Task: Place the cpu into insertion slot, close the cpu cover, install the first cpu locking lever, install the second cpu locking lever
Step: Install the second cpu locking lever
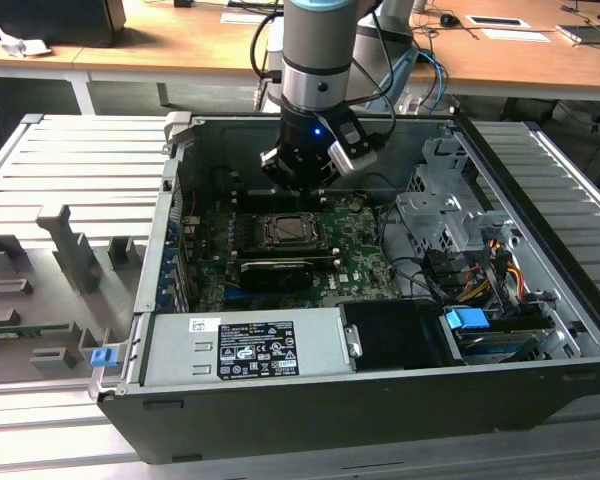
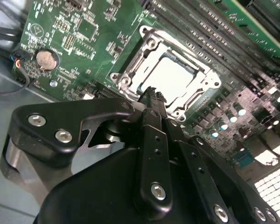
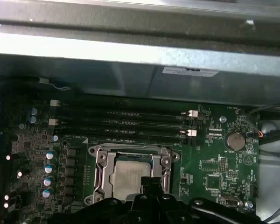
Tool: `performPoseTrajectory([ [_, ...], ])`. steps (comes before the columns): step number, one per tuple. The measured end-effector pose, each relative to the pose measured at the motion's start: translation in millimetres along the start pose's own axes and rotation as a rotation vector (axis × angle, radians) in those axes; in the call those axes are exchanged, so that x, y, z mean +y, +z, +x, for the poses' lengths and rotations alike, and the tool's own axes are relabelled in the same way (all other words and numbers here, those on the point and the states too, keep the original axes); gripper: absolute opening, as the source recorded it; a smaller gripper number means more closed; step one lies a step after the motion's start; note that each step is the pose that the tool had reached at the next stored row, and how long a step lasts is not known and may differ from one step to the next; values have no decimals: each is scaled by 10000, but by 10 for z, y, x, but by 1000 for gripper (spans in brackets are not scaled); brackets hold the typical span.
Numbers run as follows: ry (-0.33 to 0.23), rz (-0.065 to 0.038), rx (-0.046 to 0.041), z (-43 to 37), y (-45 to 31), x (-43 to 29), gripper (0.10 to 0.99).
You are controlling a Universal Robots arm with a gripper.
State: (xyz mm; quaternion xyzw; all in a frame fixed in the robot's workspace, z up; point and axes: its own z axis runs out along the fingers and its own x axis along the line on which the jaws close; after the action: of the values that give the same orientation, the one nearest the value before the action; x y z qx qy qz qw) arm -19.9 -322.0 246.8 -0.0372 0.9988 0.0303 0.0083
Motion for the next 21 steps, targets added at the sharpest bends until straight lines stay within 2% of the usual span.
performPoseTrajectory([
  [4,0,0,0,4,-3,-55,106],
  [11,0,0,1,7,-36,-101,106],
  [14,0,1,8,16,-40,-196,106],
  [15,3,-10,45,19,-38,-233,106],
  [19,7,-170,73,27,-27,-343,106],
  [20,6,-208,70,33,-20,-394,106],
  [21,7,-209,70,36,-18,-407,106],
])
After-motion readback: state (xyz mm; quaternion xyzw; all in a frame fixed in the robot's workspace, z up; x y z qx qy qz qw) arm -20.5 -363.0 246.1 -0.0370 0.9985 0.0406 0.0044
